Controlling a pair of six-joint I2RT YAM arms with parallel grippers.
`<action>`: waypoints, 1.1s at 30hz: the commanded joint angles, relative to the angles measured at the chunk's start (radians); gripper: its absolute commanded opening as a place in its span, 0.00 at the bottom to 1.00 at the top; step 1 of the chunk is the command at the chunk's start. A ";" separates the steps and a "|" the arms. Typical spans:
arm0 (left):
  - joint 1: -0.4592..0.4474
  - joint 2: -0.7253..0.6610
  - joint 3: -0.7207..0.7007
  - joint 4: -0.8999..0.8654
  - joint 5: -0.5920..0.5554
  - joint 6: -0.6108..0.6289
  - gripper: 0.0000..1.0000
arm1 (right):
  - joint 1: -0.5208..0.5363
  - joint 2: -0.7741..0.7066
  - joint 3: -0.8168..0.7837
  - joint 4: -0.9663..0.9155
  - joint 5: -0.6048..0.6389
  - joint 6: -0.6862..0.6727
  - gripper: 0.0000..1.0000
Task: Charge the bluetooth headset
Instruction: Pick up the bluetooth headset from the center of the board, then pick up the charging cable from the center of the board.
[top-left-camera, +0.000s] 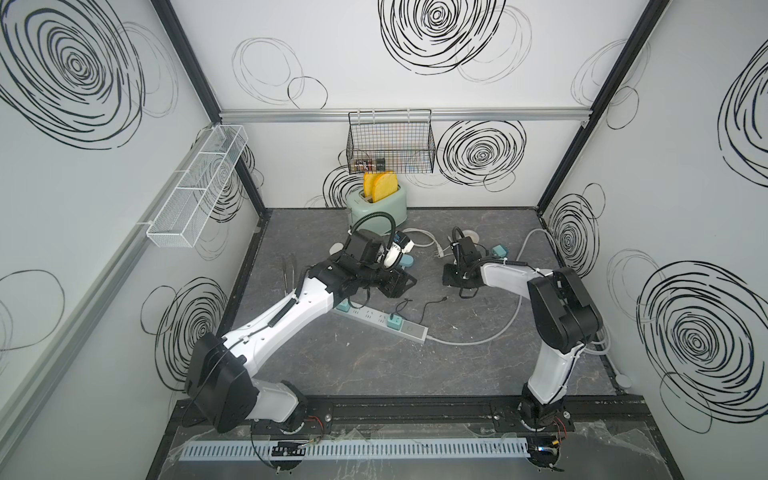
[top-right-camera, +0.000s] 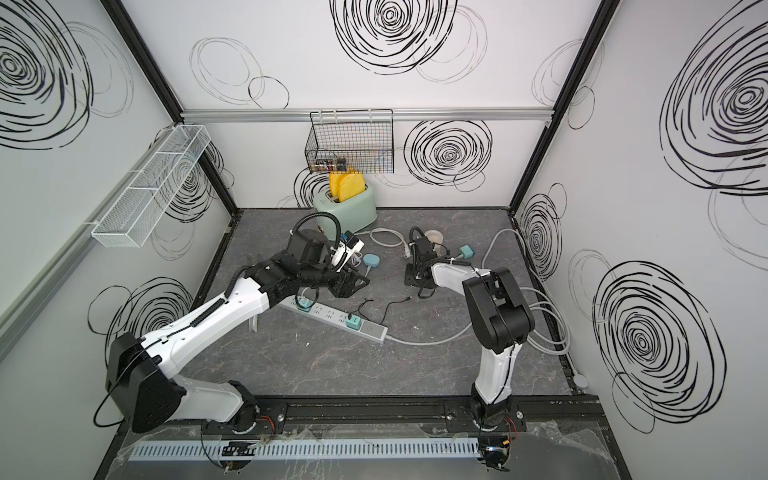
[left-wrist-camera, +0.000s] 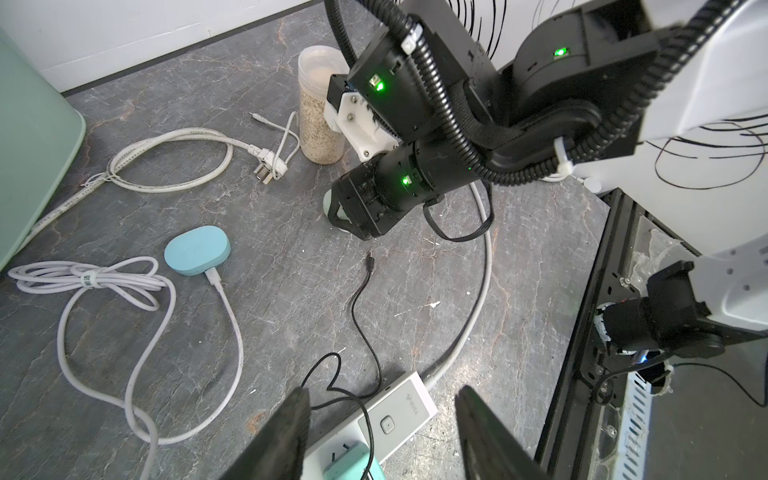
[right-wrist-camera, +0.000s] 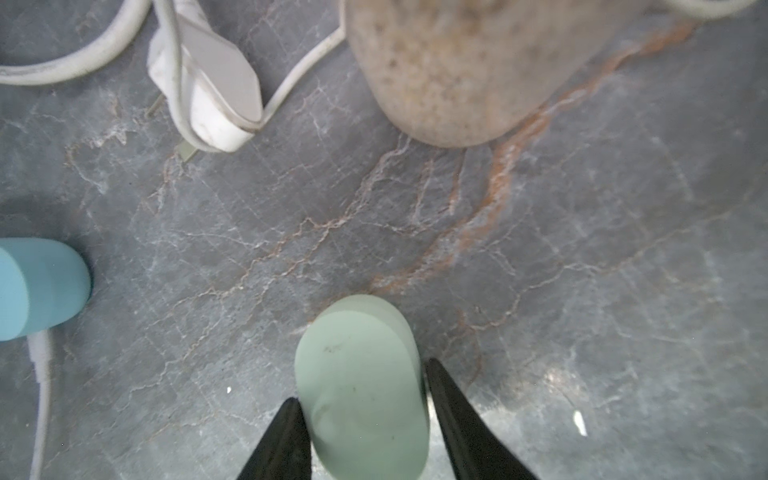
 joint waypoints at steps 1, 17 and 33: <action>0.008 -0.028 0.008 0.027 0.004 0.019 0.60 | -0.006 -0.007 0.023 -0.010 0.001 0.009 0.48; -0.005 -0.027 -0.015 0.058 0.006 0.049 0.60 | -0.109 -0.297 -0.155 0.040 -0.295 -0.105 0.35; -0.157 0.073 -0.060 0.213 -0.148 0.208 0.65 | -0.266 -0.608 -0.463 0.180 -0.674 -0.145 0.29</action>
